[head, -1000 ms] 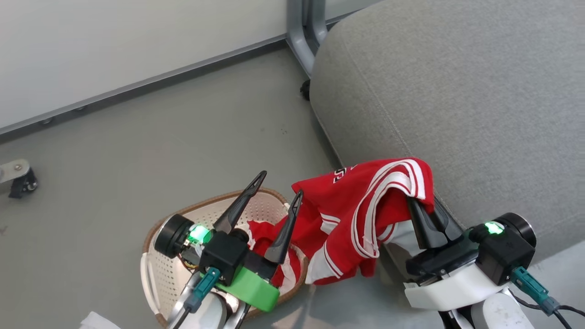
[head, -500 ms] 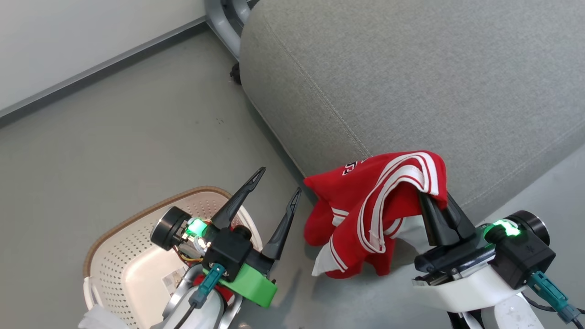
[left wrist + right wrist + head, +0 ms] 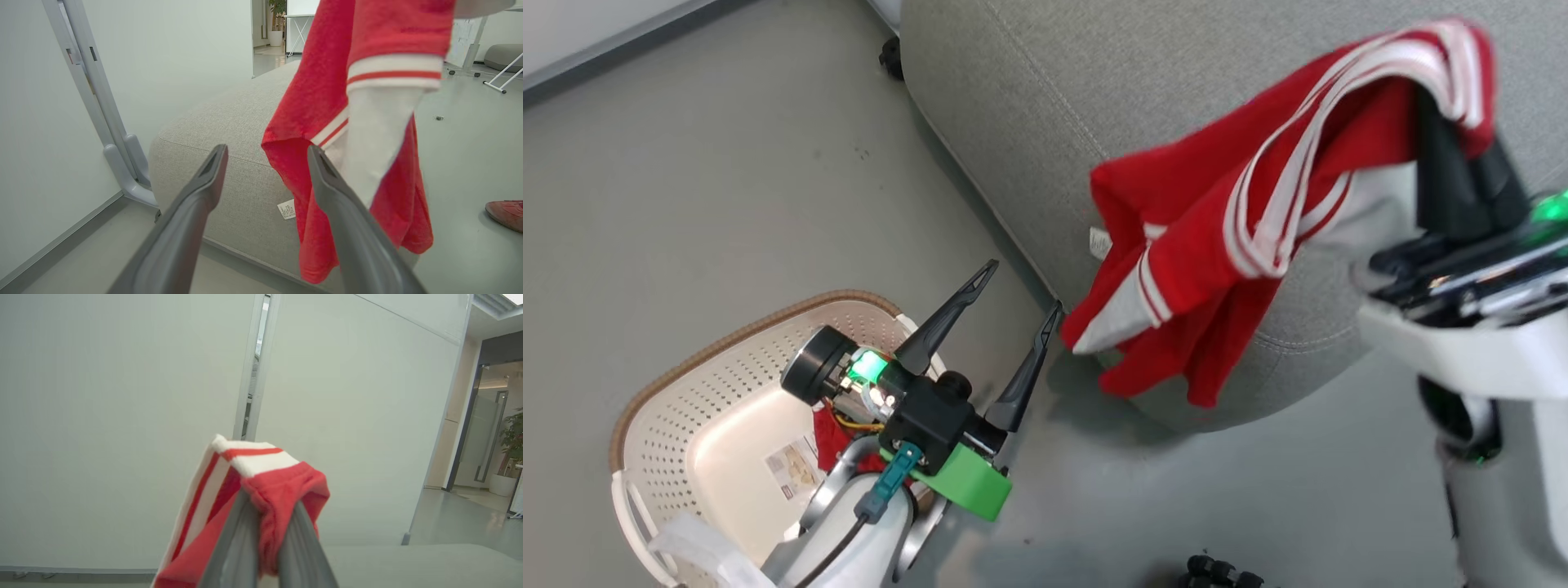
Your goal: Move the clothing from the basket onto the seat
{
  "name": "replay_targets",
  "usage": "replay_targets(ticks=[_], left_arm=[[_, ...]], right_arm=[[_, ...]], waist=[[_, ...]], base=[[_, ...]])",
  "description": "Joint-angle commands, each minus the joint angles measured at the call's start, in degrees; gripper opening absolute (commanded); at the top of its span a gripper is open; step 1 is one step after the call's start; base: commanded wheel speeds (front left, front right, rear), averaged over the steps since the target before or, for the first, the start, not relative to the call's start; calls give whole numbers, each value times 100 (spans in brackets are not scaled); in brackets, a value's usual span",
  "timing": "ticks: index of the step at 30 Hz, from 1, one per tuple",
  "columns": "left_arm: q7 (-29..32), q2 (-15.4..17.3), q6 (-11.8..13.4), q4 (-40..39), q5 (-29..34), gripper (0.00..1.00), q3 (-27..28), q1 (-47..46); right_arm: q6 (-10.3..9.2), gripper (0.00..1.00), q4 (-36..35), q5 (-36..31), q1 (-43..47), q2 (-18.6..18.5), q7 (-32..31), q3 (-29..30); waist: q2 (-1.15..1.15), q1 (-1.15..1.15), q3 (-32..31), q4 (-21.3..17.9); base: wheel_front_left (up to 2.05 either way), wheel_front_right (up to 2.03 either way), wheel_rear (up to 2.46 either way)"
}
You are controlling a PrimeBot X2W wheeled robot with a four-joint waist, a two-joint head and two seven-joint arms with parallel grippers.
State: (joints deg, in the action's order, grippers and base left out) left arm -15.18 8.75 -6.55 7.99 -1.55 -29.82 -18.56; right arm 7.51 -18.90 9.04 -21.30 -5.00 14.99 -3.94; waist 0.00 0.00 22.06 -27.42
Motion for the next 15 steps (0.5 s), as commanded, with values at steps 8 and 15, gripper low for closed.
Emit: replay_targets(ticks=[8,15], left_arm=[[5,287,-63,86,-17,100,-159,-594],[5,412,-83,61,-23,100,-279,-925]], right_arm=[[-5,0,562,436,-2517,-736,29,1212],[-5,0,1454,468,-3636,-1419,22,1896]], waist=[[0,0,1049,516],[0,0,1570,799]], base=[[0,0,0],[0,0,0]])
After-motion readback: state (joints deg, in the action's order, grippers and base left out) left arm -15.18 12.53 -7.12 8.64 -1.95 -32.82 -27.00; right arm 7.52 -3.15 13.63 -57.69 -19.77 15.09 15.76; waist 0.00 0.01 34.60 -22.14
